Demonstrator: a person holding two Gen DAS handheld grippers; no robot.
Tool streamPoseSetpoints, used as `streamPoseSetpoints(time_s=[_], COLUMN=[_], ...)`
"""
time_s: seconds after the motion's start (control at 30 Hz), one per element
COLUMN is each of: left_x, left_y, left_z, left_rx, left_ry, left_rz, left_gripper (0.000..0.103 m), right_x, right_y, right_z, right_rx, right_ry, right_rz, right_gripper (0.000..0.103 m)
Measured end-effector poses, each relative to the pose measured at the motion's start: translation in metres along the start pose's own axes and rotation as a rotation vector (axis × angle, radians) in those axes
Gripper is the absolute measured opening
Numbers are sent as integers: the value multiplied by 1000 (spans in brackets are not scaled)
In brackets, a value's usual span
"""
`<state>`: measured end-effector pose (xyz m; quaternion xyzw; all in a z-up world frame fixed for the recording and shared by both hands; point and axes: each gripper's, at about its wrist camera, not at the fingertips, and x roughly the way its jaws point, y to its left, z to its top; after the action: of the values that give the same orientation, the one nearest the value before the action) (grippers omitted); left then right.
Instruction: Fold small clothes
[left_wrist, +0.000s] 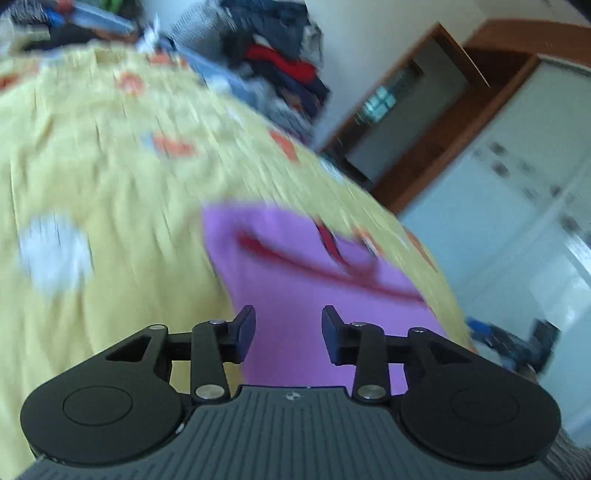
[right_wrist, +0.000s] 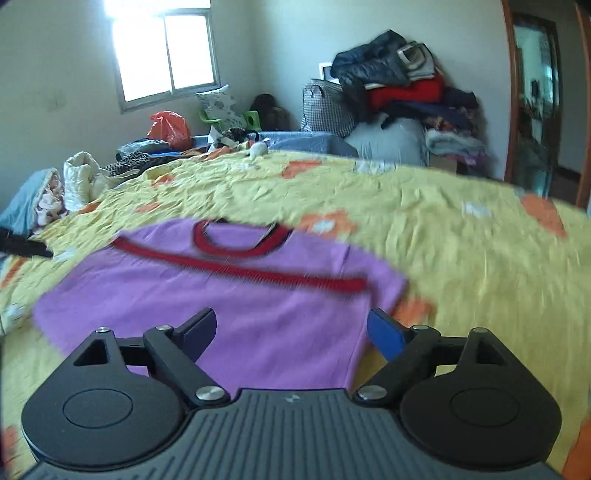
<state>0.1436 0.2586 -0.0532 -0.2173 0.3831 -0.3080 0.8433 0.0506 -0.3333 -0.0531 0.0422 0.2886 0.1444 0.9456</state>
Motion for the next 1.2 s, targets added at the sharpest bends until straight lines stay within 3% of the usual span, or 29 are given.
streamPoseSetpoints(time_s=[0.13,0.27,0.47,0.57,0.8,0.9,1.03,1.2], left_x=[3,10,26,31,6,-6,3,-1], left_y=[2,7,9,9,3,1,14,14], left_z=[-58,-87,-75,-69,-56,-49,-55,-50], left_rx=[-32,-24,52,98,218,283,305,309], left_ry=[100,104,100,114,81,121,235,238], left_rz=[-25,-48,-48,-41,-67,-36,-2,-13], left_gripper=[42,40,24,4,3,3,3,3], right_x=[-18,-23,-15,-9,-6,-7,-5,-7], right_y=[5,-1,-9,-8,-10,-13,-16,-18], right_z=[-40,-58,-59,-62,-63,-62,-65,-64], right_rx=[67,115,138,131,150,163,179,187], right_ry=[34,40,47,56,51,57,67,78], right_rz=[-11,-5,12,29,44,44,34,27], right_gripper=[89,89,89,89,89,89,89,89])
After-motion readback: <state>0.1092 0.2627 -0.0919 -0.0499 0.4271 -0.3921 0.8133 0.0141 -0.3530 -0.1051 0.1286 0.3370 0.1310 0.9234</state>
